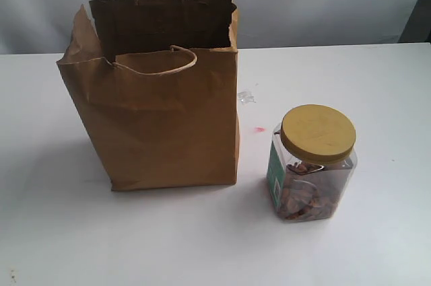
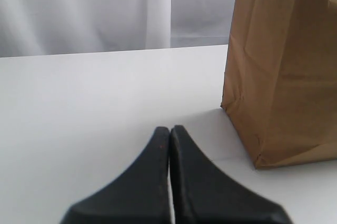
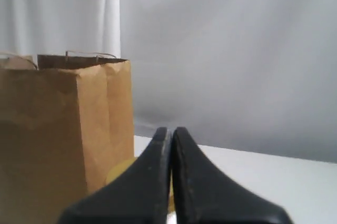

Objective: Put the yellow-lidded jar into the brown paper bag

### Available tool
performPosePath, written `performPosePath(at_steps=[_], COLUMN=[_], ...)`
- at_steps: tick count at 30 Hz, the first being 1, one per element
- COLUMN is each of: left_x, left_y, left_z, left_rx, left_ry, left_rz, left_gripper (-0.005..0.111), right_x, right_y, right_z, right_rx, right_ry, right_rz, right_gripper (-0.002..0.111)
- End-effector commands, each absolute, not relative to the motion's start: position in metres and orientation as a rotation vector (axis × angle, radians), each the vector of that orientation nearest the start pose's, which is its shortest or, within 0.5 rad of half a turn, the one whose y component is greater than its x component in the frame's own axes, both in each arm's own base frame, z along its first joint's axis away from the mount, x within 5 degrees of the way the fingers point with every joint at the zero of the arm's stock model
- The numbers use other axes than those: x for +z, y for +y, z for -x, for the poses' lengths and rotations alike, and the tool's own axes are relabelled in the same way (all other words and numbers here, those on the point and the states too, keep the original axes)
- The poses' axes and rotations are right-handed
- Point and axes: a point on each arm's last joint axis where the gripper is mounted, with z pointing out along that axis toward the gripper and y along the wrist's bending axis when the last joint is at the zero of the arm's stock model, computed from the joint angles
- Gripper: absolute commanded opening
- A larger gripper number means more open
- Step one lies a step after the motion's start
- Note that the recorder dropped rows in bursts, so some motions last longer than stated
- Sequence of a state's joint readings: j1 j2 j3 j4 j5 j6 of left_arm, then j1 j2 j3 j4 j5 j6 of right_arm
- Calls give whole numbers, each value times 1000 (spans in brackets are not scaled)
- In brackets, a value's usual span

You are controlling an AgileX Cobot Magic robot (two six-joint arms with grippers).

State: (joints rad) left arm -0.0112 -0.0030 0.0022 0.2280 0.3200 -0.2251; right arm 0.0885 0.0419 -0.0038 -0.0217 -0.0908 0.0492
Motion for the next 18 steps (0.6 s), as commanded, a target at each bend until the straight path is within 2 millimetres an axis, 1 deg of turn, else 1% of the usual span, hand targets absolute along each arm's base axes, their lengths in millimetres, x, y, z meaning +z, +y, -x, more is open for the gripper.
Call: performPosePath(at_steps=[1,3,4,5,6,7,8,9,10,11,13,14,16,18], left_x=[186,186,186,186,186,186,186,186,186,186,186,186,186,186], left_y=[5,5,5,5,5,5,5,5,5,5,5,5,5,5], left_z=[-54,-54,-54,-54,-54,-54,-54,-54,-54,-54,-54,-54,-54,-54], left_rx=[38,38,38,38,38,38,38,38,38,38,38,38,38,38], left_ry=[1786,1786,1786,1786,1786,1786,1786,1786,1786,1786,1786,1786,1786,1786], left_rz=[48,48,48,48,48,48,48,48,48,48,48,48,48,48], left_gripper=[1,1,1,1,1,1,1,1,1,1,1,1,1,1], right_x=[224,241,260,269,292,304,325,335,351,361,371,376,376,366], right_y=[3,4,5,5,5,5,4,3,0,-1,-2,-1,1,4], right_z=[-58,-55,-50,-47,-39,-35,-30,-29,-32,-39,-55,-64,-90,-116], right_rx=[310,308,289,273,241,224,162,120,41,1,-23,-28,-37,-46], right_ry=[1377,1410,1423,1420,1398,1393,1444,1474,1536,1619,1835,1906,2016,2109], right_rz=[-176,-156,-122,-102,-61,-43,-3,16,43,52,51,50,57,115], right_gripper=[0,0,0,0,0,0,0,0,0,0,0,0,0,0])
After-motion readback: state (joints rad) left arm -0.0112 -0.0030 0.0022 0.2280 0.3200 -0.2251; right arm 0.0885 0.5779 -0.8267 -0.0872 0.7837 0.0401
